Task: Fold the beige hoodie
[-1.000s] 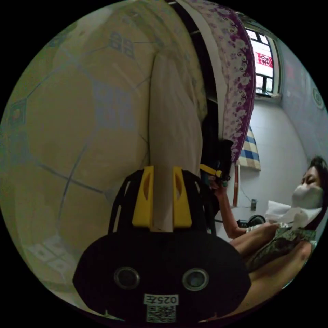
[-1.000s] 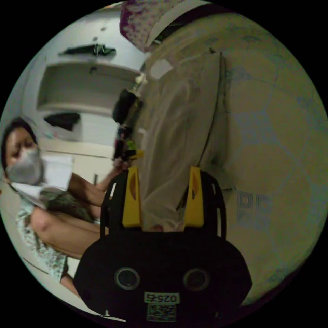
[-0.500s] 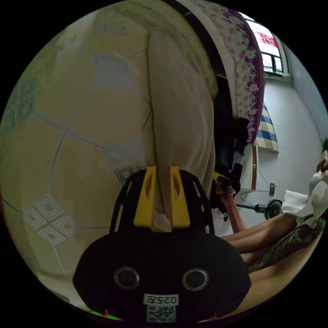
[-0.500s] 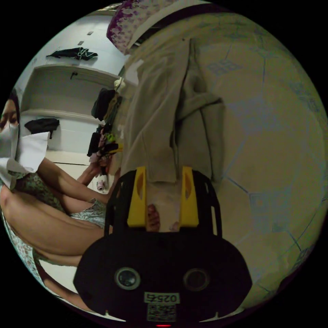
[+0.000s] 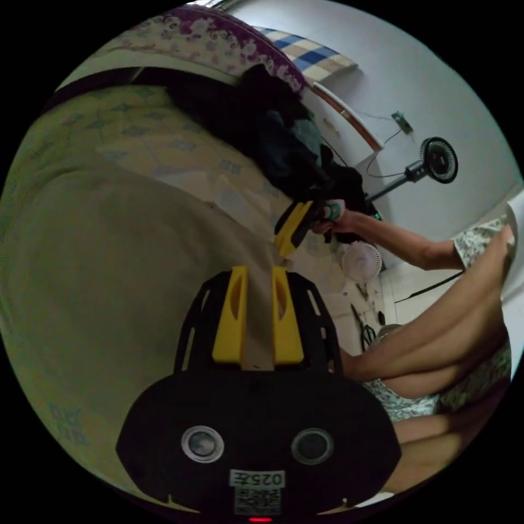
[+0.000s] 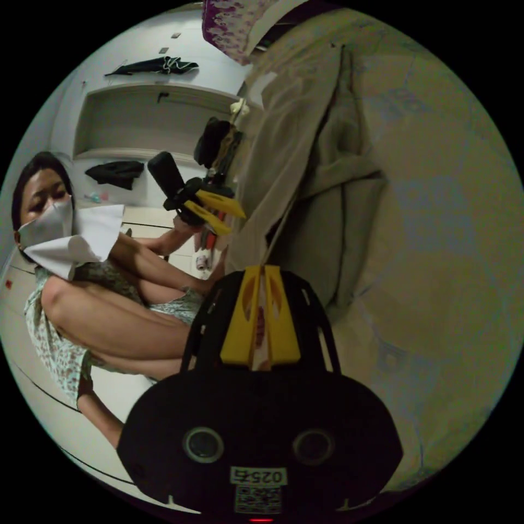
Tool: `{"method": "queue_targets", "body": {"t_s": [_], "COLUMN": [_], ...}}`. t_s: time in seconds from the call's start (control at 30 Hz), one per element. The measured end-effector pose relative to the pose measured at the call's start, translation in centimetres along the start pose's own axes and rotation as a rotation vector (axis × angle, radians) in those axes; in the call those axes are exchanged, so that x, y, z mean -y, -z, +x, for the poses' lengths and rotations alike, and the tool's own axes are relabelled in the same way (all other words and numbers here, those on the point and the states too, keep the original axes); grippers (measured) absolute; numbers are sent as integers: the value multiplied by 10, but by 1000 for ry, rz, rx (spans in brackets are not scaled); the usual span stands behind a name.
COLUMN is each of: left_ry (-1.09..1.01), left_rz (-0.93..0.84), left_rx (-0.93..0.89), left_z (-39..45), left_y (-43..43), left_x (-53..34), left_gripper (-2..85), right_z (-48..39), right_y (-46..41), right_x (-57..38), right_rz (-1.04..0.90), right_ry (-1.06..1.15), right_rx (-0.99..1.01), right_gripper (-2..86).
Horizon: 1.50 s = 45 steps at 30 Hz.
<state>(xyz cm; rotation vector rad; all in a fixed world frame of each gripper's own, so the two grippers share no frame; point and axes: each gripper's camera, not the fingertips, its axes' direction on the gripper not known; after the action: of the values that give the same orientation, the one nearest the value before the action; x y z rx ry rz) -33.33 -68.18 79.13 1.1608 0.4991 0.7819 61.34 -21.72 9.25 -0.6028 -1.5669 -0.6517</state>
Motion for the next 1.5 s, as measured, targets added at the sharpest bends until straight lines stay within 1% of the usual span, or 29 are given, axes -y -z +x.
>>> {"method": "queue_targets", "body": {"t_s": [0.07, 0.17, 0.27, 0.33, 0.43, 0.5, 0.53, 0.6, 0.63, 0.67, 0.7, 0.73, 0.77, 0.8, 0.83, 0.87, 0.9, 0.97, 1.03, 1.07, 1.1, 1.17, 1.2, 1.27, 1.33, 1.4, 1.43, 1.47, 1.5], "left_ry": [21, 25, -25, -12, 32, 15, 2, -45, -109, -147, -167, -208, -243, -251, -254, -252, -254, -212, -181, -178, -181, -116, -92, 36, 112, 189, 221, 236, 249], "left_rz": [-93, -161, -170, -143, -110, -88, -123, -237, -163, -164, -161, -178, -186, -185, -167, -143, -134, -124, -134, -62, -7, 148, 163, 181, 147, 79, 33, 97, 137], "left_rx": [-4, -52, 55, 72, -17, -13, 54, 167, 217, 262, 281, 320, 358, 371, 390, 391, 387, 345, 308, 311, 334, 523, 569, 665, 599, 528, 486, 441, 433], "left_z": [-6, 2, 25, 31, 39, 54, 63, 71, 80, 87, 92, 101, 109, 112, 116, 117, 117, 110, 107, 111, 113, 107, 100, 55, 15, -21, -41, -49, -49], "left_y": [-45, -89, -116, -123, -119, -113, -120, -152, -158, -165, -167, -174, -182, -185, -190, -193, -194, -195, -183, -159, -143, -80, -68, -35, -32, -47, -66, -73, -70], "left_x": [12, 6, -7, -11, -12, -16, -19, -30, -41, -46, -47, -47, -48, -49, -52, -56, -57, -58, -53, -52, -53, -53, -51, -45, -43, -45, -51, -59, -63], "left_gripper": [30, 28, 26, 24, 7, 6, 6, 6, -3, -9, -10, -11, -11, -11, -11, -11, -12, -13, -11, -11, -10, -10, -10, -11, -11, -12, -13, -13, -13], "right_z": [-4, -4, 1, 3, -2, -27, -53, -90, -107, -119, -123, -127, -127, -122, -108, -122, -124, -132, -144, -159, -169, -196, -199, -190, -166, -133, -109, -96, -90], "right_y": [4, 9, -12, -27, -34, -30, -28, -33, -42, -59, -69, -94, -127, -146, -185, -188, -189, -205, -204, -192, -184, -148, -140, -125, -129, -143, -152, -136, -126], "right_x": [-7, -11, -9, -6, -2, 1, 3, 13, 23, 34, 39, 46, 49, 50, 48, 36, 30, 25, 32, 35, 36, 55, 65, 116, 151, 175, 178, 172, 170], "right_rz": [2, 41, -3, -14, -26, 8, 79, 158, 184, 166, 147, 118, 36, -23, -161, 8, 68, 67, 6, 75, 134, 321, 342, 364, 330, 186, 50, 129, 149], "right_ry": [-22, -74, -116, -127, -188, -162, -108, 7, 70, 130, 142, 148, 167, 160, 132, 191, 153, 171, 193, 220, 245, 333, 339, 347, 309, 235, 248, 227, 172], "right_rx": [-113, -187, -242, -282, -242, -265, -315, -325, -318, -329, -363, -476, -611, -685, -810, -867, -904, -978, -1000, -1021, -1022, -922, -877, -697, -628, -719, -791, -682, -620], "right_gripper": [-5, -6, -5, -3, 8, 25, 35, 38, 33, 14, 4, -1, -5, -6, -8, -9, -9, -9, -10, -10, -10, -10, -10, -10, -10, -10, -9, -9, -9]}}
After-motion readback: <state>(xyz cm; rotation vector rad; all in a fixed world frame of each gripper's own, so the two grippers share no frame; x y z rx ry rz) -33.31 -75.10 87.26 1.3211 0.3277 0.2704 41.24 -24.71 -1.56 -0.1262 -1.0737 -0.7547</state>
